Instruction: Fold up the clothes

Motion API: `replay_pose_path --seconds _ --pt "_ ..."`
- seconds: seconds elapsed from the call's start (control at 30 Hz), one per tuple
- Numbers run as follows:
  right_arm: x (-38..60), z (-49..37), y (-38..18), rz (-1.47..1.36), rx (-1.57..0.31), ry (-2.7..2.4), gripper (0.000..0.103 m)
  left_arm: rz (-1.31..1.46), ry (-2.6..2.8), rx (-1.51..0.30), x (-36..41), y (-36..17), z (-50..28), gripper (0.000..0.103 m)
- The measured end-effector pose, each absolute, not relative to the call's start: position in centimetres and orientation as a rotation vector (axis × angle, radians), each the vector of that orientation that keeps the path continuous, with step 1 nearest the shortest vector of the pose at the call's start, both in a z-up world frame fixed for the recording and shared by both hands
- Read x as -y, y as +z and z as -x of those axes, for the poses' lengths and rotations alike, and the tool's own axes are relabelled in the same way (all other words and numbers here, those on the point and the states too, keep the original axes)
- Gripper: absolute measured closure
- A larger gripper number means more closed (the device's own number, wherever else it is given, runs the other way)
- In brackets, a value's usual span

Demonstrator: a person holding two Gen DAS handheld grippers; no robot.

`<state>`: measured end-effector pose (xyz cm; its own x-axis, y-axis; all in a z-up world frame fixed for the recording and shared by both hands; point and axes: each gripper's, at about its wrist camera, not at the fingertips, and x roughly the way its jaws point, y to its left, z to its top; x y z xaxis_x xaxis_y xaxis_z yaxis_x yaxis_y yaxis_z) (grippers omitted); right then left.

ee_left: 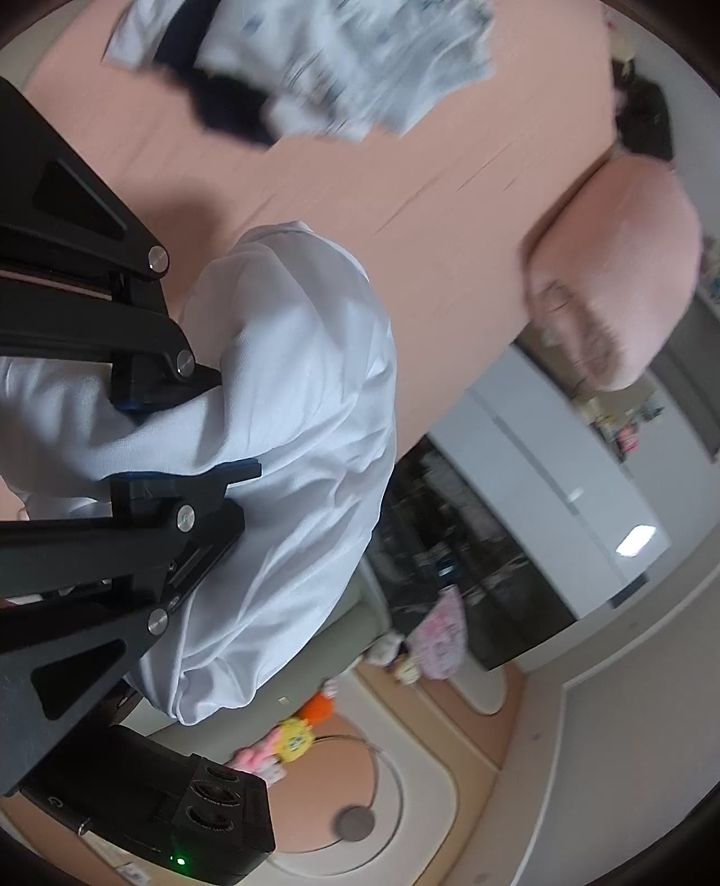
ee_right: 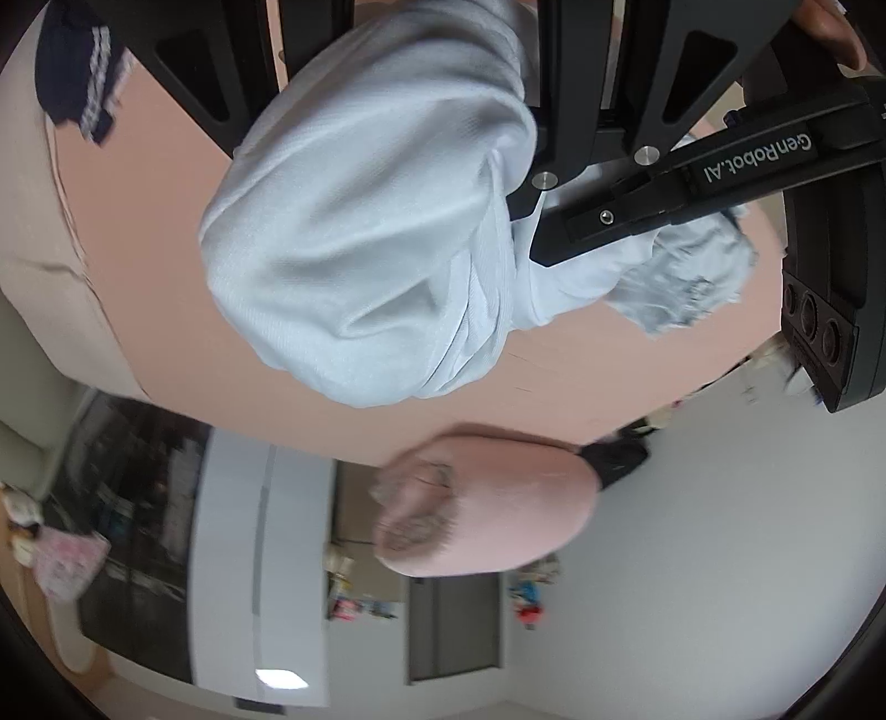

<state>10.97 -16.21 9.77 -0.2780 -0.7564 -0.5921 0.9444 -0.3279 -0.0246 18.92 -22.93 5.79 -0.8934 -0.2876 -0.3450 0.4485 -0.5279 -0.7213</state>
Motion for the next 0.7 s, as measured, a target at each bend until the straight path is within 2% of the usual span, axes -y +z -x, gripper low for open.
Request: replay_pose_path --seconds 0.37,0.7 --pt "23.3 -17.1 12.8 -0.512 -0.406 -1.623 0.081 -0.072 -2.266 -1.117 26.1 9.3 -27.5 0.092" --pt "26.3 -23.0 17.5 -0.398 -0.385 -1.464 0.081 0.085 -2.169 -0.941 25.5 14.8 -33.6 0.092"
